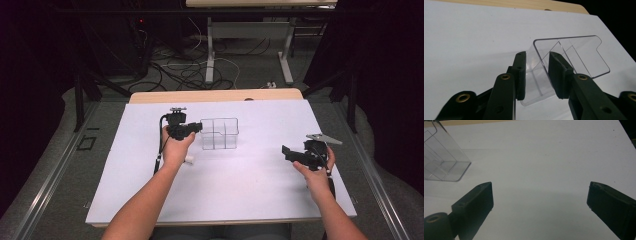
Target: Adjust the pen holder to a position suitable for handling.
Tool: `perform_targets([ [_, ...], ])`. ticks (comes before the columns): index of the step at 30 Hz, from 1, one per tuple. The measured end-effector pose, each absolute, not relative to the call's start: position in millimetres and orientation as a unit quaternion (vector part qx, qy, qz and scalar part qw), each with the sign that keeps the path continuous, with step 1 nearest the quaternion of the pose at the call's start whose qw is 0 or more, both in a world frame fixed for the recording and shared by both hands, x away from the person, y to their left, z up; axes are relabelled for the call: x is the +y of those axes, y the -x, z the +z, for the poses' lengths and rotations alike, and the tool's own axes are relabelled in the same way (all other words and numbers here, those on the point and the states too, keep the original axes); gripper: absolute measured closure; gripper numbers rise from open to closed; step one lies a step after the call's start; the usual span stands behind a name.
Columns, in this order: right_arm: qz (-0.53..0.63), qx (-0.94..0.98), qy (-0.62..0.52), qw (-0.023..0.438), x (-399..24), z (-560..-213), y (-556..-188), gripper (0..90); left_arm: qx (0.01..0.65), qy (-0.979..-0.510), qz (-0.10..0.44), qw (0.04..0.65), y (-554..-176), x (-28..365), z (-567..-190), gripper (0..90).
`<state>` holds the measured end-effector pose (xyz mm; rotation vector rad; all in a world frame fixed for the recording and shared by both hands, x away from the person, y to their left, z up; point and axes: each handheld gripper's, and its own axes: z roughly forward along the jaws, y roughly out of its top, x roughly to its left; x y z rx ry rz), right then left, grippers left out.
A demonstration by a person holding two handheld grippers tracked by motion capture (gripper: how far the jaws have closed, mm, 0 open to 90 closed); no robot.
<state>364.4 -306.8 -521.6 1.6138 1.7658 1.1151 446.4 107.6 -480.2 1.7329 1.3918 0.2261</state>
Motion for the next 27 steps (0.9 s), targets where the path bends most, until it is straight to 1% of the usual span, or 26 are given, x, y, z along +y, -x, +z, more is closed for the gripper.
perform_targets([
  [5, 0.409, 0.648, -0.593, 0.247, -306, -522, -364, 6.2, 0.554, -0.692, 0.105, 0.452, -443, 117, -478, 60.2],
  [8, 0.409, 0.648, -0.594, 0.247, -305, -521, -364, 6.2, 0.551, -0.689, 0.106, 0.46, -441, 126, -476, 58.4],
  [10, 0.408, 0.648, -0.593, 0.249, -306, -521, -364, 8.3, 0.548, -0.684, 0.109, 0.468, -439, 130, -475, 56.4],
  [11, 0.408, 0.647, -0.591, 0.255, -306, -521, -363, 11.8, 0.546, -0.685, 0.109, 0.47, -437, 133, -474, 54.1],
  [12, 0.409, 0.647, -0.591, 0.255, -306, -520, -363, 15.1, 0.541, -0.688, 0.11, 0.471, -436, 135, -473, 52.8],
  [14, 0.411, 0.65, -0.59, 0.245, -306, -521, -363, 15.0, 0.532, -0.692, 0.116, 0.473, -434, 138, -472, 48.5],
  [18, 0.414, 0.653, -0.583, 0.251, -305, -521, -363, 15.4, 0.513, -0.699, 0.121, 0.484, -429, 147, -470, 43.0],
  [19, 0.414, 0.653, -0.583, 0.251, -305, -521, -363, 15.4, 0.512, -0.696, 0.125, 0.487, -427, 148, -471, 43.0],
  [20, 0.416, 0.651, -0.583, 0.252, -303, -520, -362, 15.6, 0.51, -0.699, 0.128, 0.485, -425, 150, -471, 39.7],
  [21, 0.415, 0.654, -0.579, 0.254, -303, -520, -362, 16.1, 0.507, -0.702, 0.133, 0.482, -424, 152, -472, 38.4],
  [24, 0.413, 0.659, -0.573, 0.258, -303, -521, -362, 16.9, 0.501, -0.709, 0.143, 0.475, -418, 159, -475, 36.6],
  [25, 0.413, 0.662, -0.568, 0.262, -302, -521, -361, 18.5, 0.493, -0.716, 0.145, 0.472, -416, 162, -476, 36.0],
  [27, 0.413, 0.664, -0.565, 0.265, -302, -521, -361, 19.2, 0.479, -0.72, 0.164, 0.475, -412, 167, -478, 35.2],
])
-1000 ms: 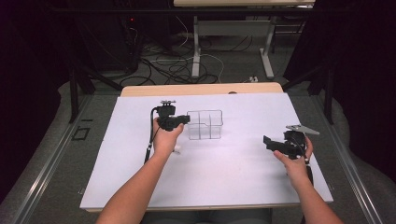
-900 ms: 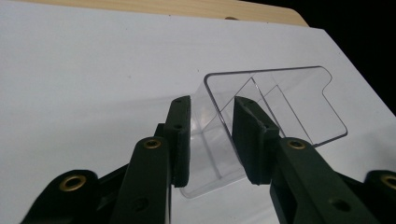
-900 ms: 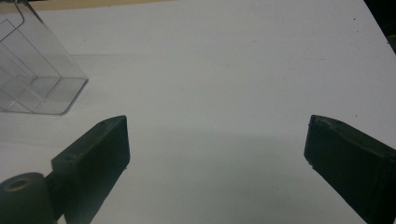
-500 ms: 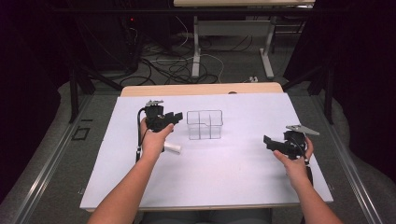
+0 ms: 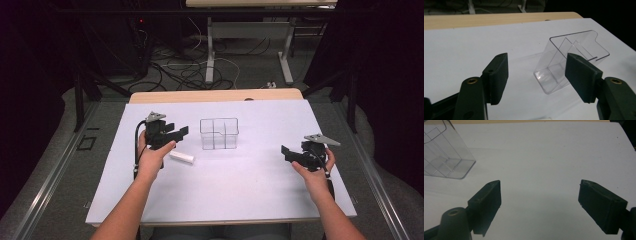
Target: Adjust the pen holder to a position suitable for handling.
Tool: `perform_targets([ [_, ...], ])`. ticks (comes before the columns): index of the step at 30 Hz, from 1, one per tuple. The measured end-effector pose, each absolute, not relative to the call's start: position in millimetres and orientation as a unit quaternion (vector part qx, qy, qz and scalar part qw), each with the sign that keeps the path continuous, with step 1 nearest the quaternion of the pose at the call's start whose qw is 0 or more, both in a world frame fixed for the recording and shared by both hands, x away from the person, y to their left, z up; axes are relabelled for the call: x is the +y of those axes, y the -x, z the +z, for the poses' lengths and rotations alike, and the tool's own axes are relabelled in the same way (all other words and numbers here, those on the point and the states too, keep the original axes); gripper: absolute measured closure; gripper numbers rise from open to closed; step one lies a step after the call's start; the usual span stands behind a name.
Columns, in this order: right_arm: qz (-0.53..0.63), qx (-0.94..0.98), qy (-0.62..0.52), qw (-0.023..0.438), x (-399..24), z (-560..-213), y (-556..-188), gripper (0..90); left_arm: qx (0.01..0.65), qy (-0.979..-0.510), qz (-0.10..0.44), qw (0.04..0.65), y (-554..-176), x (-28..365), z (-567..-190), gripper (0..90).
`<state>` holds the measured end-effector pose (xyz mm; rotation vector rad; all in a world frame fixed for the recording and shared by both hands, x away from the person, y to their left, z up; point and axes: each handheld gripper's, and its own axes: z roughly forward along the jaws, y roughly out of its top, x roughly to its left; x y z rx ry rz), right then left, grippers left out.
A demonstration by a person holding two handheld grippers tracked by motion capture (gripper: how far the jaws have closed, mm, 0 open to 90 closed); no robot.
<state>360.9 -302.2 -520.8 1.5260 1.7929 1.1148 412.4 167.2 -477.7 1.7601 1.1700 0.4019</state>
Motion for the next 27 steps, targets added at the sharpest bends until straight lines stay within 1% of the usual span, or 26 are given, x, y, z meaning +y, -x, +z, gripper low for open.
perform_targets([
  [3, 0.41, 0.673, -0.554, 0.267, -301, -522, -361, 23.2, 0.475, -0.724, 0.165, 0.472, -409, 176, -480, 34.0],
  [6, 0.414, 0.675, -0.55, 0.266, -300, -523, -361, 24.6, 0.469, -0.723, 0.167, 0.479, -404, 183, -483, 32.3],
  [8, 0.417, 0.675, -0.548, 0.266, -301, -523, -361, 25.7, 0.467, -0.721, 0.168, 0.483, -402, 187, -486, 27.1],
  [10, 0.419, 0.675, -0.547, 0.263, -300, -523, -361, 27.2, 0.468, -0.722, 0.172, 0.48, -400, 191, -489, 25.1],
  [12, 0.421, 0.676, -0.547, 0.257, -299, -523, -361, 27.3, 0.469, -0.724, 0.173, 0.476, -400, 195, -492, 20.0],
  [14, 0.42, 0.682, -0.54, 0.258, -299, -523, -361, 27.4, 0.468, -0.728, 0.175, 0.47, -399, 198, -495, 16.9],
  [16, 0.418, 0.685, -0.538, 0.258, -299, -523, -361, 27.4, 0.467, -0.733, 0.18, 0.46, -399, 200, -497, 15.8],
  [20, 0.418, 0.692, -0.536, 0.244, -298, -525, -362, 27.3, 0.466, -0.742, 0.197, 0.439, -398, 204, -501, 14.9],
  [21, 0.415, 0.697, -0.532, 0.24, -297, -526, -363, 27.4, 0.466, -0.744, 0.198, 0.437, -398, 204, -502, 11.0],
  [23, 0.414, 0.705, -0.524, 0.239, -295, -527, -364, 27.9, 0.464, -0.746, 0.197, 0.436, -398, 204, -504, 6.7],
  [25, 0.412, 0.709, -0.519, 0.24, -294, -527, -364, 28.1, 0.462, -0.749, 0.197, 0.433, -398, 205, -506, 5.3],
  [27, 0.408, 0.723, -0.5, 0.246, -291, -527, -365, 30.2, 0.467, -0.748, 0.192, 0.431, -397, 206, -508, 1.4],
])
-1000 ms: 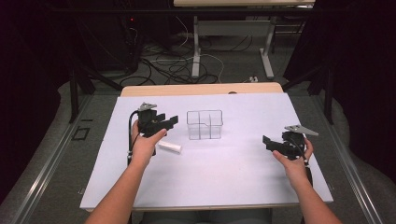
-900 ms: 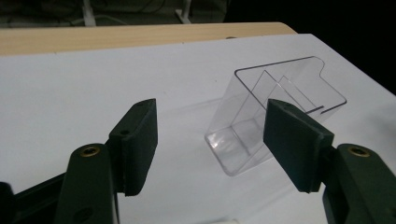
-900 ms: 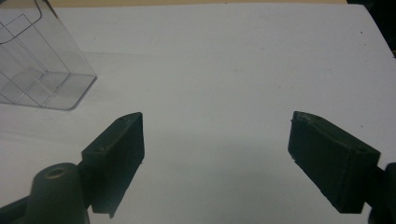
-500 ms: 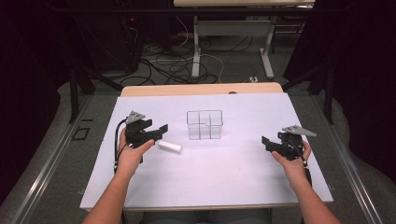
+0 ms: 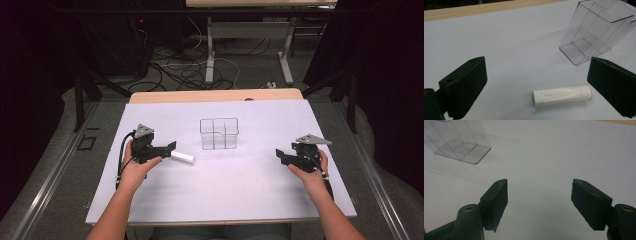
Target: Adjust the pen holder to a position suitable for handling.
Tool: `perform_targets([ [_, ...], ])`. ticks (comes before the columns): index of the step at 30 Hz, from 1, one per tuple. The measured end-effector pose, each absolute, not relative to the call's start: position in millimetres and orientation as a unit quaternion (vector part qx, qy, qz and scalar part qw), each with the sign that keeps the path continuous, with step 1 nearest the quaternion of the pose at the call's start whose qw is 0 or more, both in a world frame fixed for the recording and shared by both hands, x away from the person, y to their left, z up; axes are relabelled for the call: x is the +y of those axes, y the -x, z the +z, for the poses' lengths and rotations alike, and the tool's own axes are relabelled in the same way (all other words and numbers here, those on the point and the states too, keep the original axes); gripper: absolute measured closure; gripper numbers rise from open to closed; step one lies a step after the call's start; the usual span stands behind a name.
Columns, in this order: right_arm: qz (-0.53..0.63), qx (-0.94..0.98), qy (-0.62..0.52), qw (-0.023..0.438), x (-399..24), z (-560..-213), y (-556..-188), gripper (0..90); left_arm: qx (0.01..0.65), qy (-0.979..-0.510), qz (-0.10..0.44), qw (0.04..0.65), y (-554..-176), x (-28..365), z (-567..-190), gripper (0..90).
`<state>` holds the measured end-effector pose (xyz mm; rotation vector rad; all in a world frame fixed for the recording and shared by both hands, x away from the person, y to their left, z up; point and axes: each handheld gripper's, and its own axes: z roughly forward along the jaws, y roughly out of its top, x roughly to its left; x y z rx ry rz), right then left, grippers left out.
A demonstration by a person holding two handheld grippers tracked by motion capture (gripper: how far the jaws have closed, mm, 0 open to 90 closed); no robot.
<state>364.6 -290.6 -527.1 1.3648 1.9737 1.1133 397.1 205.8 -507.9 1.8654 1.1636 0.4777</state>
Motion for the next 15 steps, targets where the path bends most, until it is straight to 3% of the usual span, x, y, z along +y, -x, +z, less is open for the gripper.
perform_targets([
  [15, 0.454, 0.757, -0.428, 0.194, -252, -528, -363, 37.1, 0.493, -0.715, 0.174, 0.464, -378, 223, -513, 0.2],
])
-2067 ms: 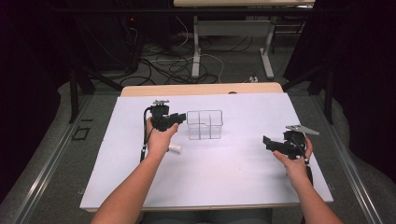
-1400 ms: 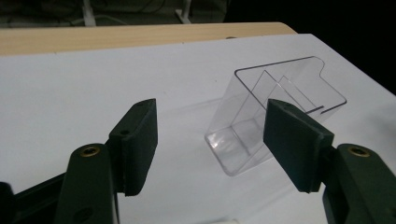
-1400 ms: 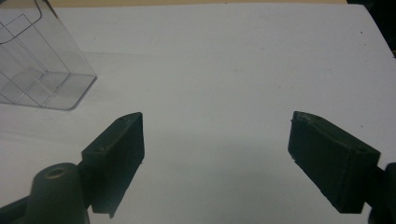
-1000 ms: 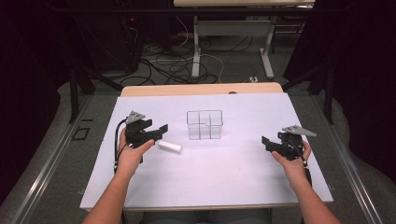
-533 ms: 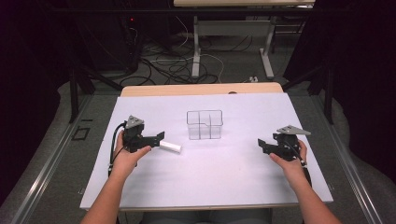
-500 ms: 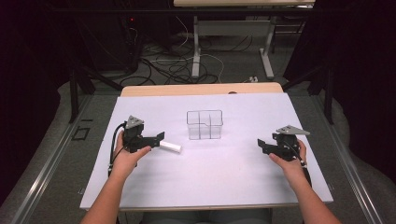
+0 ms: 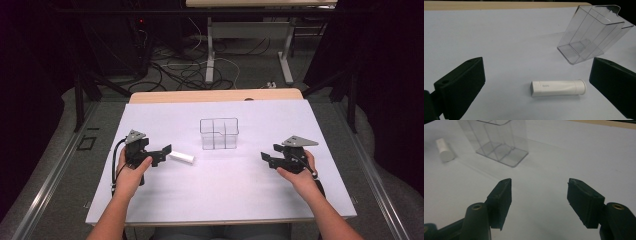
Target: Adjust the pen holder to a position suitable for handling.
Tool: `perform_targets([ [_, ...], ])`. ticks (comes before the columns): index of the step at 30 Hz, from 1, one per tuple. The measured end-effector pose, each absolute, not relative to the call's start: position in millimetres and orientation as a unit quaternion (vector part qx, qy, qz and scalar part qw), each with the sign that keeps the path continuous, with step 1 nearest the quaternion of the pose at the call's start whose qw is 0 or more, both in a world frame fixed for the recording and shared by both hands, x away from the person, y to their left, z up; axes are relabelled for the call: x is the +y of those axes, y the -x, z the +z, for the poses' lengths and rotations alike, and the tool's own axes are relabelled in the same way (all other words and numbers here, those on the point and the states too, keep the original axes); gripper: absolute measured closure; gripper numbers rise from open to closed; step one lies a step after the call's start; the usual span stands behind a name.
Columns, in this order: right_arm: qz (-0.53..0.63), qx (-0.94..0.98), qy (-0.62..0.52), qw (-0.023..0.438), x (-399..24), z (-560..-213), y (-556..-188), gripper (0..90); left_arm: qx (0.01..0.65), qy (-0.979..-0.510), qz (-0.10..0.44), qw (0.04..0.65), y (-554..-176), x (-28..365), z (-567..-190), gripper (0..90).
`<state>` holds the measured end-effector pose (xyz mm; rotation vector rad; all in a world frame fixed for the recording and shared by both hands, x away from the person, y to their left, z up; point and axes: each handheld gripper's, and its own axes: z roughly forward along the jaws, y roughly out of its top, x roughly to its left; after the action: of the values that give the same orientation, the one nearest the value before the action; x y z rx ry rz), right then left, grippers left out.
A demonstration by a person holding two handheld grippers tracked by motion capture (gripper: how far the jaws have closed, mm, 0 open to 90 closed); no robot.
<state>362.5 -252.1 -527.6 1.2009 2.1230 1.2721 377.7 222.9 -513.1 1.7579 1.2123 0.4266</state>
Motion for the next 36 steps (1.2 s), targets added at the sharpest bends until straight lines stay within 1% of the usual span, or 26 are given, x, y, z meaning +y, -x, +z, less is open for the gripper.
perform_targets([
  [3, 0.454, 0.779, -0.392, 0.182, -235, -524, -363, 39.1, 0.494, -0.712, 0.176, 0.467, -375, 225, -513, 0.2],
  [6, 0.449, 0.797, -0.364, 0.174, -216, -521, -365, 39.1, 0.498, -0.708, 0.178, 0.468, -372, 228, -513, 0.3],
  [10, 0.45, 0.81, -0.344, 0.153, -193, -518, -371, 36.3, 0.498, -0.707, 0.18, 0.469, -367, 231, -513, 0.4],
  [16, 0.439, 0.829, -0.315, 0.142, -164, -509, -380, 31.7, 0.499, -0.707, 0.181, 0.467, -362, 236, -515, 0.5],
  [19, 0.431, 0.84, -0.302, 0.133, -156, -504, -382, 31.1, 0.503, -0.706, 0.181, 0.465, -361, 241, -516, 0.5],
  [20, 0.43, 0.846, -0.288, 0.131, -147, -502, -384, 31.1, 0.504, -0.705, 0.179, 0.465, -361, 242, -516, 0.4],
  [22, 0.417, 0.857, -0.276, 0.125, -139, -500, -385, 31.5, 0.507, -0.703, 0.18, 0.465, -361, 244, -516, 0.5],
  [27, 0.401, 0.87, -0.256, 0.13, -123, -500, -390, 33.3, 0.509, -0.701, 0.183, 0.465, -361, 246, -515, 0.4],
  [29, 0.396, 0.874, -0.254, 0.123, -119, -499, -392, 33.8, 0.509, -0.699, 0.183, 0.468, -361, 246, -514, 0.4],
  [31, 0.395, 0.875, -0.249, 0.126, -115, -500, -395, 33.9, 0.51, -0.699, 0.184, 0.467, -361, 247, -514, 0.4],
  [32, 0.392, 0.876, -0.254, 0.118, -113, -500, -395, 33.9, 0.51, -0.699, 0.183, 0.467, -361, 247, -514, 0.4],
  [36, 0.388, 0.881, -0.242, 0.118, -107, -501, -398, 34.0, 0.51, -0.699, 0.184, 0.467, -362, 248, -515, 0.4],
])
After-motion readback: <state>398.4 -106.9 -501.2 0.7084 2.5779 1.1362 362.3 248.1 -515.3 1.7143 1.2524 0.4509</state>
